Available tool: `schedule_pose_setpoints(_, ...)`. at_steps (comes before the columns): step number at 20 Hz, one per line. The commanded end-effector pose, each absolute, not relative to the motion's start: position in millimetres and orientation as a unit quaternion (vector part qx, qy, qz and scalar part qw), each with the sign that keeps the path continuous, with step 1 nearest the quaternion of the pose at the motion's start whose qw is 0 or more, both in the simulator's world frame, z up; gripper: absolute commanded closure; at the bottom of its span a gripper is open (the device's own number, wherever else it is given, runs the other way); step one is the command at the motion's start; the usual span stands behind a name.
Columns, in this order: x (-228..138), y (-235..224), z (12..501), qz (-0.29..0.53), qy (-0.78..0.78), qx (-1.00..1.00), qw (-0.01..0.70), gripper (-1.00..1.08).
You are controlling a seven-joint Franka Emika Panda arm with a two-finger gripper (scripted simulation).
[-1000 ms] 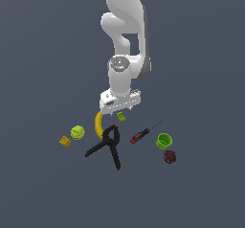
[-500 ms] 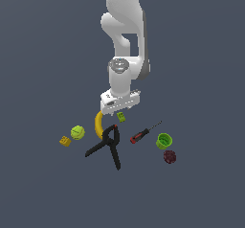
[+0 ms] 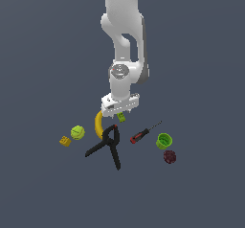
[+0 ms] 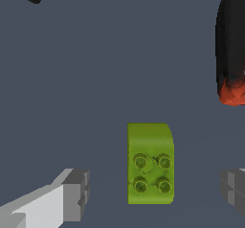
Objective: Pick up a designated object from a clutter of objects.
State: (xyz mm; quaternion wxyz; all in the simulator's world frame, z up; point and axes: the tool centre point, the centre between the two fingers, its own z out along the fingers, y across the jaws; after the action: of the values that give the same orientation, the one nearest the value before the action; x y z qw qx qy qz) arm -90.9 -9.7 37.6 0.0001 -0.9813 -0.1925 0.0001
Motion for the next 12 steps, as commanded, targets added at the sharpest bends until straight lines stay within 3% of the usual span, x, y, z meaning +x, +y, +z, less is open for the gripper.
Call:
schedule_pose_setpoints(1,-91,-10,27,0.000,-0.193,-0.981,0.000,-0.92)
schedule_pose_setpoints(9,-91,-10,13,0.000,-0.193,-0.981,0.000,-0.92)
schedule_pose_setpoints(10,-91,-10,13,0.000,-0.193,-0.981,0.000,1.08)
schedule_pose_setpoints(12,-91,-10,13,0.000,-0.193,-0.981,0.000,1.08)
